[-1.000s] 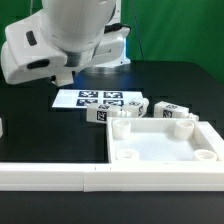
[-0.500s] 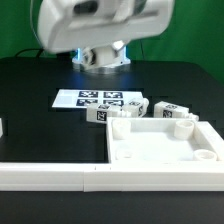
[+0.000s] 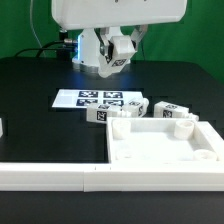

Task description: Assemble one leg

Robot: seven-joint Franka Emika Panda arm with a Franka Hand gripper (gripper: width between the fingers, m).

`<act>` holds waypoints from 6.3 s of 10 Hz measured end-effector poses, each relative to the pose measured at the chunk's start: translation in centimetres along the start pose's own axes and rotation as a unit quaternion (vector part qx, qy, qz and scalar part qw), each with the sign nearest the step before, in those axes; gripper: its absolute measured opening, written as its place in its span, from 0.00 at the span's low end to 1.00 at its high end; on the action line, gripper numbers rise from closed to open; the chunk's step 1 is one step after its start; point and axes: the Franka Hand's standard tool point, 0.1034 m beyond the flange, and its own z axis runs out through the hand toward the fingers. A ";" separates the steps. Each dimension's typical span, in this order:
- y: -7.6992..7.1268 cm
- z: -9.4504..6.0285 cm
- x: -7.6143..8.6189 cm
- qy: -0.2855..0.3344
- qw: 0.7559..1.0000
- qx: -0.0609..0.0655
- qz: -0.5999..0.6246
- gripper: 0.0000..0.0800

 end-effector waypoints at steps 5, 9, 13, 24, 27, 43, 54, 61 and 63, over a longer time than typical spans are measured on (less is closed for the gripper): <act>-5.3 -1.3 8.8 0.180 0.982 -0.008 0.049 0.36; -3.7 -0.5 8.4 0.277 0.959 -0.049 0.033 0.36; -4.5 0.1 9.2 0.289 0.956 -0.048 0.029 0.36; -4.0 -0.7 12.3 0.346 0.937 -0.048 0.007 0.36; -5.0 -0.4 13.0 0.355 0.934 -0.025 0.027 0.36; -7.5 2.8 14.4 0.373 0.927 -0.018 0.034 0.36; -7.3 4.6 14.2 0.372 0.927 -0.018 0.039 0.36; -7.2 5.1 14.2 0.391 0.919 -0.024 0.045 0.36; -7.2 5.1 14.1 0.385 0.921 -0.022 0.047 0.36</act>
Offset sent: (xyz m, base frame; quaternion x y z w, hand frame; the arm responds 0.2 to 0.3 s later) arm 0.0765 0.0786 0.0266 -0.0040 0.2158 0.0748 0.9736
